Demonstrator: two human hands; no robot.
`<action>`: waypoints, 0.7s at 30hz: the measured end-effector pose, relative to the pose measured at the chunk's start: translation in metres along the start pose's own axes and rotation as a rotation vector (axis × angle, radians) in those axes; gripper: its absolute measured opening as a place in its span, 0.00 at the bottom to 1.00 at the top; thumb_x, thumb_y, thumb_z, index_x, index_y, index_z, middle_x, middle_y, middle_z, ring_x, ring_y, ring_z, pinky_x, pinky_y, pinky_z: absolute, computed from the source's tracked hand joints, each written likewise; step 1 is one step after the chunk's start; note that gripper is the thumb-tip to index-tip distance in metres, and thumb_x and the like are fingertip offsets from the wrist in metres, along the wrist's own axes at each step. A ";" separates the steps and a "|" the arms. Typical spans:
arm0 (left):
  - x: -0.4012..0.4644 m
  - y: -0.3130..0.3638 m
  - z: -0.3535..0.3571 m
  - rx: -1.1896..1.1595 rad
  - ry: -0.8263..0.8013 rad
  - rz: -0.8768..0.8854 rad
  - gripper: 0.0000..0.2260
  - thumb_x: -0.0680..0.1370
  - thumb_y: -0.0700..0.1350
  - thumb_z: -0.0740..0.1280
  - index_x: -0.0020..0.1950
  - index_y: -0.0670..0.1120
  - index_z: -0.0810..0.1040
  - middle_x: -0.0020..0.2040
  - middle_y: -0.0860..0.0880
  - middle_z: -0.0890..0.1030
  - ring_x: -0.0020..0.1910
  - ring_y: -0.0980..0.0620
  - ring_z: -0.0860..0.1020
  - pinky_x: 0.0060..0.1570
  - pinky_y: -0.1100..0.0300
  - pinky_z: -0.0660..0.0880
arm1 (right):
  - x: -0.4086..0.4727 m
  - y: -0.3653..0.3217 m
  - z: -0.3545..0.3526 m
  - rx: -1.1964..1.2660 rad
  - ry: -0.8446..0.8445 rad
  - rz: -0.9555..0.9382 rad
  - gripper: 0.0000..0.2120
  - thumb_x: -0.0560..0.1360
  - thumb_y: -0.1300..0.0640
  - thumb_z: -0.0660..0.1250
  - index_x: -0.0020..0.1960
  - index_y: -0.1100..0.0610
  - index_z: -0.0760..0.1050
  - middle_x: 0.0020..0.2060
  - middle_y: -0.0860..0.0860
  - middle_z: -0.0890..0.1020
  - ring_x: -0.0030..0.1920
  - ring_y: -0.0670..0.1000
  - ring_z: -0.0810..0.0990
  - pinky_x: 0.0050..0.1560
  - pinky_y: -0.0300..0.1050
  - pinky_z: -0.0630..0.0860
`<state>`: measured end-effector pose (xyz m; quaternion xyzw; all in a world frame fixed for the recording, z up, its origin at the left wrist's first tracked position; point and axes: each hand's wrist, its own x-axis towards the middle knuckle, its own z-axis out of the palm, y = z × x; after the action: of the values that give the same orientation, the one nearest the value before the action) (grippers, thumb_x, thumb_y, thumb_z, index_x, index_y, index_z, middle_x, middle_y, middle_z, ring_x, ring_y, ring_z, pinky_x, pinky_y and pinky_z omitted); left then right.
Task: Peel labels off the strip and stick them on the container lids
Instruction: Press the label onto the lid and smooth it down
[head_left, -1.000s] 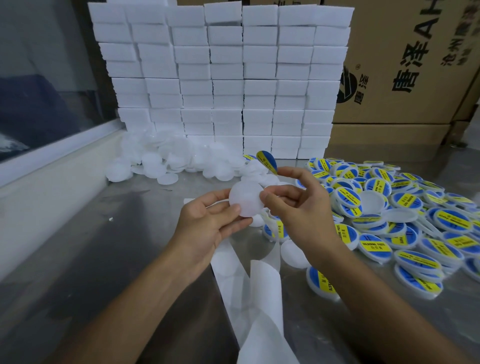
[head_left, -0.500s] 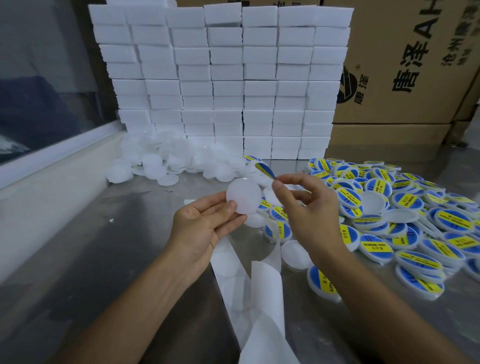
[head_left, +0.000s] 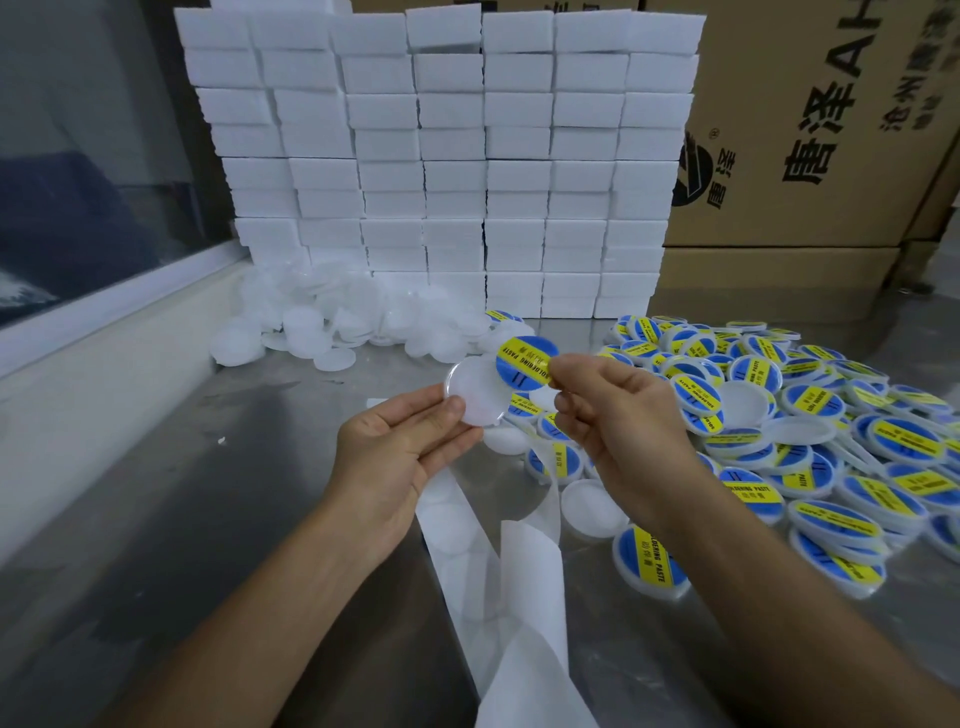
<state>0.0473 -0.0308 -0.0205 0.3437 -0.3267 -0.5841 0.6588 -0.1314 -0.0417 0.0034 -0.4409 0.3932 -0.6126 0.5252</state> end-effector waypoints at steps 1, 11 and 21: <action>0.000 0.000 0.000 0.005 -0.002 -0.001 0.20 0.64 0.38 0.73 0.55 0.35 0.79 0.47 0.40 0.85 0.45 0.46 0.85 0.41 0.60 0.81 | -0.001 0.001 0.001 -0.090 0.000 -0.059 0.04 0.73 0.61 0.72 0.40 0.57 0.83 0.30 0.50 0.81 0.30 0.45 0.76 0.36 0.37 0.76; -0.001 0.000 0.002 0.059 -0.006 0.002 0.17 0.64 0.38 0.73 0.51 0.35 0.81 0.44 0.40 0.86 0.42 0.47 0.85 0.40 0.61 0.81 | -0.009 0.007 0.009 -0.404 -0.014 -0.402 0.01 0.73 0.65 0.72 0.43 0.61 0.82 0.36 0.55 0.84 0.34 0.51 0.80 0.41 0.48 0.80; -0.001 0.002 0.000 0.239 0.077 0.116 0.12 0.77 0.30 0.64 0.42 0.42 0.84 0.48 0.40 0.84 0.42 0.45 0.84 0.39 0.55 0.81 | -0.012 0.007 0.011 -0.412 -0.097 -0.439 0.02 0.77 0.64 0.68 0.46 0.61 0.78 0.34 0.52 0.81 0.32 0.47 0.80 0.39 0.51 0.78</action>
<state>0.0483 -0.0294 -0.0187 0.4223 -0.3878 -0.4883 0.6579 -0.1179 -0.0305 -0.0011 -0.6414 0.3791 -0.5968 0.2980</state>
